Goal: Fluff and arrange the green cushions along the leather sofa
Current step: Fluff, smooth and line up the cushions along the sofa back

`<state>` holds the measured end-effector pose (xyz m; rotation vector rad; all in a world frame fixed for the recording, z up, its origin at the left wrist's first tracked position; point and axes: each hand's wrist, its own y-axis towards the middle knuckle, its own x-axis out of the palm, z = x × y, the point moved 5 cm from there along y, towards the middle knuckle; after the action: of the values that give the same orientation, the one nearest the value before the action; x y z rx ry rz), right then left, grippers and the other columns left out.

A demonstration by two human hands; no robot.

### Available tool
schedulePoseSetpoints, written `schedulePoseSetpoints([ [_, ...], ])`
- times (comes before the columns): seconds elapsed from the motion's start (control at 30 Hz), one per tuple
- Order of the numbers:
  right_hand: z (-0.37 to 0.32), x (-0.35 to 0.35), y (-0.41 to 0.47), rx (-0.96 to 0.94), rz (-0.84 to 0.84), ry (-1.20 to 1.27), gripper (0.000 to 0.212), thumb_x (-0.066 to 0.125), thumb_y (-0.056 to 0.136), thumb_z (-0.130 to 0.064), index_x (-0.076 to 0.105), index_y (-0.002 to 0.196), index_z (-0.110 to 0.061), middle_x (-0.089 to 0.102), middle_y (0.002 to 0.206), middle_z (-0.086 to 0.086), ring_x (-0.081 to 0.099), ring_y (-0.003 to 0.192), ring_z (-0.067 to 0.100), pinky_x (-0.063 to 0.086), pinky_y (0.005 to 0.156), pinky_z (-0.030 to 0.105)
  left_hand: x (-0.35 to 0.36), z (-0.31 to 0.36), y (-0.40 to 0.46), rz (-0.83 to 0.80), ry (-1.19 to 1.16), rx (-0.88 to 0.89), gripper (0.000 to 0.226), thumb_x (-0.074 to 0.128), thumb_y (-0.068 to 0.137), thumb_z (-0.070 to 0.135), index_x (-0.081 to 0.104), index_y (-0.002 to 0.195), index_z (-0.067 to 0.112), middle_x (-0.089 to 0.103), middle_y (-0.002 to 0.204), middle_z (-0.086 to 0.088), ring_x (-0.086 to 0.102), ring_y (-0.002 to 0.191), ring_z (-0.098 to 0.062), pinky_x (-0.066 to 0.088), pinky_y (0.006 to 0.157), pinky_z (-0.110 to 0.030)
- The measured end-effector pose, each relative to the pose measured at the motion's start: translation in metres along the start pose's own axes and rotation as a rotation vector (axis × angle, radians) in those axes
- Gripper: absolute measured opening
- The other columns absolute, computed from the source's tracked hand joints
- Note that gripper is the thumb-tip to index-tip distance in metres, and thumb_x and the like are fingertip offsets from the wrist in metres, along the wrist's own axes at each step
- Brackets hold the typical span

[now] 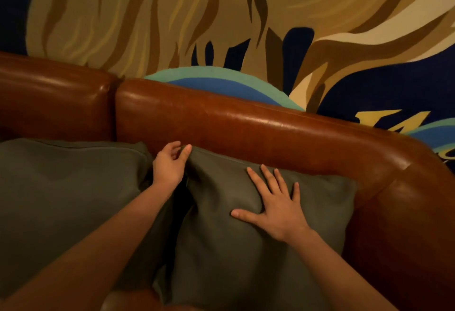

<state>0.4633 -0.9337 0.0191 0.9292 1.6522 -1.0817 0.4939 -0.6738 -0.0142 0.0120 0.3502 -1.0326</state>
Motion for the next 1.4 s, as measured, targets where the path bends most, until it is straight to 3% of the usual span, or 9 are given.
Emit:
schedulePoseSetpoints([
  [0.1, -0.002, -0.002, -0.003, 0.006, -0.001, -0.005, 0.102, 0.022, 0.057, -0.095, -0.016, 0.143, -0.055, -0.017, 0.159, -0.015, -0.020, 0.146, 0.016, -0.011, 0.114, 0.059, 0.004, -0.016, -0.030, 0.000, 0.067, 0.088, 0.059, 0.054, 0.093, 0.037, 0.039, 0.142, 0.008, 0.047, 0.143, -0.011, 0.045, 0.131, -0.027, 0.035, 0.110, -0.043],
  [0.3, -0.019, -0.005, -0.012, -0.061, 0.015, -0.096, 0.094, 0.020, 0.065, -0.091, -0.020, 0.141, -0.054, -0.020, 0.159, -0.014, -0.021, 0.146, 0.017, -0.009, 0.115, 0.058, 0.009, -0.051, -0.082, -0.046, 0.048, 0.073, 0.054, 0.050, 0.095, 0.033, 0.037, 0.144, 0.014, 0.043, 0.146, -0.008, 0.041, 0.134, -0.023, 0.033, 0.112, -0.043],
  [0.73, -0.090, 0.034, -0.052, -0.432, 0.087, -0.375, 0.100, 0.021, 0.063, -0.094, -0.027, 0.140, -0.050, -0.027, 0.158, -0.007, -0.031, 0.141, 0.020, -0.016, 0.112, 0.058, -0.031, -0.103, -0.153, 0.070, 0.017, 0.019, 0.045, 0.049, 0.097, 0.031, 0.049, 0.136, 0.010, 0.053, 0.138, -0.008, 0.048, 0.128, -0.021, 0.037, 0.109, -0.039],
  [0.83, -0.093, 0.062, -0.064, -0.544, 0.118, -0.426, 0.100, 0.024, 0.064, -0.093, -0.014, 0.145, -0.048, -0.014, 0.161, -0.002, -0.022, 0.145, 0.023, -0.015, 0.111, 0.061, -0.030, -0.147, -0.181, 0.140, -0.025, -0.090, 0.040, 0.052, 0.096, 0.027, 0.054, 0.130, 0.007, 0.059, 0.130, -0.010, 0.054, 0.122, -0.022, 0.041, 0.105, -0.036],
  [0.93, -0.094, 0.093, -0.077, -0.643, 0.127, -0.529, 0.100, 0.031, 0.064, -0.092, 0.027, 0.148, -0.039, 0.024, 0.159, 0.007, 0.011, 0.146, 0.030, 0.003, 0.107, 0.070, -0.025, -0.192, -0.207, 0.237, -0.040, -0.254, 0.037, 0.055, 0.094, 0.024, 0.057, 0.126, 0.006, 0.061, 0.126, -0.013, 0.055, 0.119, -0.026, 0.042, 0.102, -0.035],
  [1.0, -0.090, 0.108, -0.080, -0.697, 0.143, -0.604, 0.098, 0.034, 0.062, -0.089, 0.042, 0.143, -0.035, 0.035, 0.154, 0.009, 0.020, 0.143, 0.032, 0.006, 0.105, 0.073, -0.018, -0.221, -0.217, 0.244, -0.038, -0.386, 0.038, 0.054, 0.095, 0.026, 0.055, 0.128, 0.007, 0.058, 0.129, -0.014, 0.052, 0.121, -0.028, 0.039, 0.103, -0.035],
  [1.1, -0.079, 0.115, -0.077, -0.760, 0.212, -0.685, 0.098, 0.035, 0.060, -0.086, 0.047, 0.141, -0.033, 0.037, 0.152, 0.010, 0.021, 0.143, 0.032, 0.005, 0.105, 0.074, -0.004, -0.248, -0.220, 0.210, -0.169, -0.485, 0.040, 0.055, 0.093, 0.035, 0.057, 0.126, 0.014, 0.059, 0.127, -0.012, 0.055, 0.117, -0.031, 0.043, 0.102, -0.037],
  [1.23, -0.073, 0.115, -0.073, -0.771, 0.249, -0.730, 0.099, 0.034, 0.059, -0.085, 0.043, 0.143, -0.034, 0.036, 0.153, 0.011, 0.021, 0.143, 0.032, 0.005, 0.106, 0.074, 0.001, -0.252, -0.215, 0.302, -0.559, -0.645, 0.041, 0.070, 0.083, 0.038, 0.059, 0.113, 0.012, 0.065, 0.102, -0.009, 0.064, 0.090, -0.023, 0.056, 0.080, -0.039],
  [1.4, -0.069, 0.112, -0.071, -0.750, 0.241, -0.737, 0.098, 0.036, 0.060, -0.084, 0.038, 0.145, -0.035, 0.037, 0.153, 0.010, 0.023, 0.142, 0.032, 0.005, 0.107, 0.073, -0.008, -0.240, -0.205, 0.333, -0.413, -0.668, 0.045, 0.064, 0.088, 0.035, 0.057, 0.126, 0.013, 0.068, 0.104, -0.011, 0.067, 0.078, -0.023, 0.058, 0.075, -0.039],
])
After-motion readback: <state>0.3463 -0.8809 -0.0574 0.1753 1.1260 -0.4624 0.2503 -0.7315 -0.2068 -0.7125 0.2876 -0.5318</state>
